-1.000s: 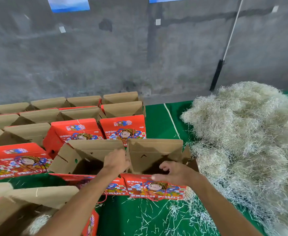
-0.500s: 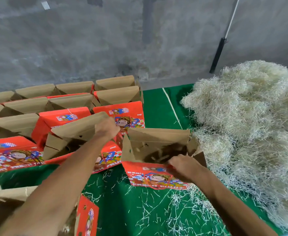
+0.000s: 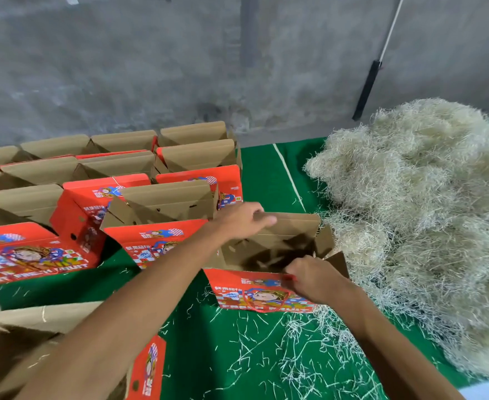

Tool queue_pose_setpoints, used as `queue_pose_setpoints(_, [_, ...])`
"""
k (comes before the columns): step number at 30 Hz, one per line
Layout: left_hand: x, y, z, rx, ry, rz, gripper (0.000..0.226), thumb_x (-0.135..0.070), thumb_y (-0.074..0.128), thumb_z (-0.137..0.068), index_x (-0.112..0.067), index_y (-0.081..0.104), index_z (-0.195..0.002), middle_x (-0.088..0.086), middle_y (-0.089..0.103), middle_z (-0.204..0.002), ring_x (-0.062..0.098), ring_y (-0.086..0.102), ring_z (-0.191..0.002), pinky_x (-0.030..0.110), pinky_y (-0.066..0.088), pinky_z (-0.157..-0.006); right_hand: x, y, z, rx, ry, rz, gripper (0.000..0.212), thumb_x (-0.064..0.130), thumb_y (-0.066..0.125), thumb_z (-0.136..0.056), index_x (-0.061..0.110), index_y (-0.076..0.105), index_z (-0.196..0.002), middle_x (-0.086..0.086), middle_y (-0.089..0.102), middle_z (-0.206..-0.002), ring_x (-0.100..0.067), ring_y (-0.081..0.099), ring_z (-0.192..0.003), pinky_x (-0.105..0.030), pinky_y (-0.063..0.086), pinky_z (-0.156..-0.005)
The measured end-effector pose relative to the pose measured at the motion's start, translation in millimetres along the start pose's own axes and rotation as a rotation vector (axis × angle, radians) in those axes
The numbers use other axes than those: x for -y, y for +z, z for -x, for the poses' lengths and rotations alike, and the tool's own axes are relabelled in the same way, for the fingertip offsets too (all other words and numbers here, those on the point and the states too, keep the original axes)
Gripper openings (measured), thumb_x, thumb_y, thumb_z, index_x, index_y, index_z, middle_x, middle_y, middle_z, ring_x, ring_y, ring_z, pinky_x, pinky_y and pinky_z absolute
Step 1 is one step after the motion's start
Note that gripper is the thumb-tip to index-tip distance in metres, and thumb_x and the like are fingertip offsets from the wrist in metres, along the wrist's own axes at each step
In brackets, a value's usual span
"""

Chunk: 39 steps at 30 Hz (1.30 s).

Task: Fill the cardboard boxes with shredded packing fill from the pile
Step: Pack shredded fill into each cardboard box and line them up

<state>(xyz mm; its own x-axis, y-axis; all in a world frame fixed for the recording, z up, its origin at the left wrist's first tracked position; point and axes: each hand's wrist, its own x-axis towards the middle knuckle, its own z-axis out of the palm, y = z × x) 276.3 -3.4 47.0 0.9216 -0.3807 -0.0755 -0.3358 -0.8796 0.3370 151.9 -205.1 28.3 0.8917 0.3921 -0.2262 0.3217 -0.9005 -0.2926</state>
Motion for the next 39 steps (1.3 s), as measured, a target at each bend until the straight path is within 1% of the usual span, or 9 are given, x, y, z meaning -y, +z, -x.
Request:
queue_pose_setpoints(6, [-22, 36, 14, 0.087, 0.010, -0.166, 0.038, -0.056, 0.055, -0.094, -0.021, 0.059, -0.079, 0.001, 0.064, -0.080, 0.021, 0.062, -0.074, 0.033, 0.051, -0.066, -10, 3, 32, 0.206, -0.012, -0.220, 0.021, 0.029, 0.071, -0.085, 0.012, 0.070, -0.072, 0.004, 0.058, -0.063, -0.017, 0.058, -0.063, -0.030, 0.044, -0.063])
queue_pose_setpoints(9, [-29, 40, 29, 0.130, 0.004, -0.123, 0.050, -0.062, 0.045, -0.097, -0.017, 0.058, -0.080, 0.006, 0.064, -0.079, 0.024, 0.063, -0.071, 0.037, 0.053, -0.068, -9, -7, 48, 0.337, 0.027, -0.384, 0.052, 0.066, 0.074, -0.075, 0.015, 0.065, -0.067, 0.014, 0.054, -0.056, -0.004, 0.046, -0.052, -0.021, 0.034, -0.054])
queue_pose_setpoints(13, [-41, 52, 41, -0.100, 0.041, -0.172, 0.046, -0.066, 0.035, -0.098, -0.025, 0.052, -0.084, -0.005, 0.060, -0.080, 0.018, 0.062, -0.076, 0.034, 0.047, -0.064, -6, 0, 58, 0.371, 0.051, -0.575, 0.062, 0.084, 0.054, -0.078, 0.031, 0.072, -0.103, 0.014, 0.072, -0.104, -0.003, 0.064, -0.096, -0.025, 0.047, -0.090])
queue_pose_setpoints(18, [-34, 92, 32, -0.496, 0.050, -0.111, 0.042, -0.038, 0.043, -0.103, -0.026, 0.043, -0.143, -0.002, 0.050, -0.139, 0.021, 0.046, -0.126, 0.043, 0.038, -0.102, -6, 78, 68, 0.132, -0.037, -0.076, 0.069, 0.079, 0.042, -0.087, 0.035, 0.049, -0.139, 0.001, 0.063, -0.130, -0.023, 0.059, -0.117, -0.035, 0.043, -0.100])
queue_pose_setpoints(23, [-22, 139, 25, -0.044, -0.095, -0.223, 0.090, -0.080, 0.013, -0.090, -0.020, 0.023, -0.157, 0.000, 0.023, -0.164, 0.021, 0.021, -0.150, 0.051, 0.018, -0.121, -18, 121, 69, -0.264, -0.130, 0.142, 0.042, 0.059, 0.048, -0.091, 0.032, 0.056, -0.122, 0.011, 0.066, -0.102, -0.018, 0.061, -0.095, -0.038, 0.048, -0.084])
queue_pose_setpoints(26, [-17, 147, 23, 0.057, -0.108, -0.237, 0.069, -0.087, 0.038, -0.079, -0.030, 0.063, -0.109, -0.003, 0.069, -0.105, 0.022, 0.066, -0.106, 0.037, 0.050, -0.087, -17, 124, 62, -0.351, -0.113, 0.140, 0.022, 0.049, 0.049, -0.092, 0.031, 0.061, -0.097, 0.010, 0.065, -0.084, -0.017, 0.061, -0.078, -0.035, 0.045, -0.069])
queue_pose_setpoints(28, [-14, 145, 19, 0.076, -0.098, -0.223, 0.049, -0.077, 0.051, -0.084, -0.028, 0.060, -0.081, -0.009, 0.060, -0.073, 0.018, 0.066, -0.080, 0.032, 0.049, -0.073, -17, 125, 60, -0.390, -0.109, 0.144, 0.023, 0.047, 0.050, -0.094, 0.028, 0.061, -0.085, 0.008, 0.064, -0.077, -0.017, 0.061, -0.071, -0.034, 0.043, -0.064])
queue_pose_setpoints(34, [-16, 138, 32, 0.240, -0.077, -0.238, 0.045, -0.065, 0.062, -0.084, -0.020, 0.060, -0.078, -0.007, 0.058, -0.067, 0.007, 0.054, -0.056, 0.025, 0.047, -0.060, -19, 113, 68, -0.223, -0.168, 0.060, 0.038, 0.056, 0.044, -0.093, 0.027, 0.067, -0.096, 0.009, 0.072, -0.096, -0.016, 0.066, -0.090, -0.034, 0.049, -0.079])
queue_pose_setpoints(39, [-33, 121, 39, 0.258, -0.034, 0.059, 0.042, -0.068, 0.059, -0.086, -0.029, 0.065, -0.103, -0.008, 0.066, -0.092, 0.009, 0.063, -0.081, 0.032, 0.053, -0.074, -23, 89, 67, -0.067, -0.108, -0.216, 0.050, 0.068, 0.048, -0.092, 0.024, 0.068, -0.102, 0.001, 0.073, -0.100, -0.023, 0.067, -0.095, -0.035, 0.053, -0.078])
